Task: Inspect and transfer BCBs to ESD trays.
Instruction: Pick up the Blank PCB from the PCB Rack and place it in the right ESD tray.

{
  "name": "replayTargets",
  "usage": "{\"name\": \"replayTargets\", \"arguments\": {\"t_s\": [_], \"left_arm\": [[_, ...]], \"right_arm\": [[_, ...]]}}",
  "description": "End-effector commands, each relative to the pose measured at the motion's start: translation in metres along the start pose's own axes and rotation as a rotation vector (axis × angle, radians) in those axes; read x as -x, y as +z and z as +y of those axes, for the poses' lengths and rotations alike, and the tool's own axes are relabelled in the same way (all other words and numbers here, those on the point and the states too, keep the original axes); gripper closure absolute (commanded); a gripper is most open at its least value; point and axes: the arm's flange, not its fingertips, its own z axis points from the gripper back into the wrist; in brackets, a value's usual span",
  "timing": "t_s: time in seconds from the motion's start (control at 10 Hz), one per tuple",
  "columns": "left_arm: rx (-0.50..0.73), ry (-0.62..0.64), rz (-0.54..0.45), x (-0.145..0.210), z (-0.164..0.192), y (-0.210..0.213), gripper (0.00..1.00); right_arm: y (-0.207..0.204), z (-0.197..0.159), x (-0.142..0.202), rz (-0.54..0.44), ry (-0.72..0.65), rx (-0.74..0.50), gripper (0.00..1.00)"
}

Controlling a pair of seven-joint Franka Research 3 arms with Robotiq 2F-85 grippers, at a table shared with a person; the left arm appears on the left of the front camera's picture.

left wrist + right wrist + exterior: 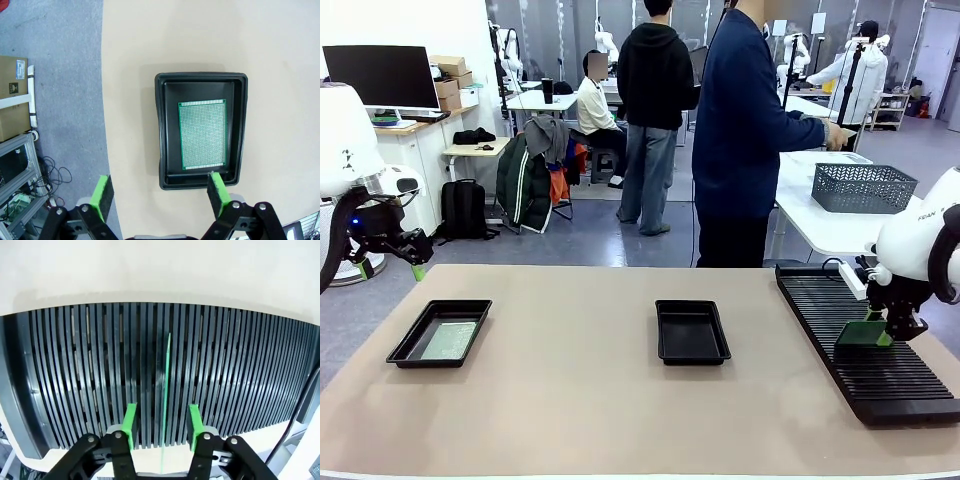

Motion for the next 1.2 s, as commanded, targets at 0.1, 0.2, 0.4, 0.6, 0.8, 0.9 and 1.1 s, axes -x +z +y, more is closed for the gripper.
{"name": "replayTargets", "arguments": {"t_s": [0.1,0.2,0.4,0.6,0.8,0.9,1.1], "left_arm": [[-0.001,0.001,0.001,0.0010,0.0005,-0.0001,0.00],[-0.001,0.001,0.001,0.0010,0.0005,-0.0001,0.00],[-0.001,0.001,0.001,0.0010,0.0005,-0.0001,0.00],[-0.001,0.001,0.001,0.0010,0.0005,-0.0001,0.00],[-0.001,0.001,0.001,0.0010,0.0005,-0.0001,0.00],[-0.001,0.001,0.001,0.0010,0.0005,-0.0001,0.00],[-0.001,0.001,0.001,0.0010,0.0005,-0.0001,0.00]], "right_arm": [[-0.0067,-0.0051,0.0084,-0.010,0.005,0.033,0.58],[-0.0069,-0.0059,0.0087,-0.013,0.007,0.032,0.53],[-0.0064,-0.0064,0.0096,-0.021,0.009,0.034,0.60],[-0.0056,-0.0068,0.0102,-0.024,0.006,0.022,0.66],[-0.0048,-0.0076,0.0114,-0.022,0.005,0.015,0.72],[-0.0042,-0.0074,0.0118,-0.022,0.006,0.015,0.83],[-0.0030,-0.0067,0.0120,-0.025,0.010,0.009,0.89]]}}
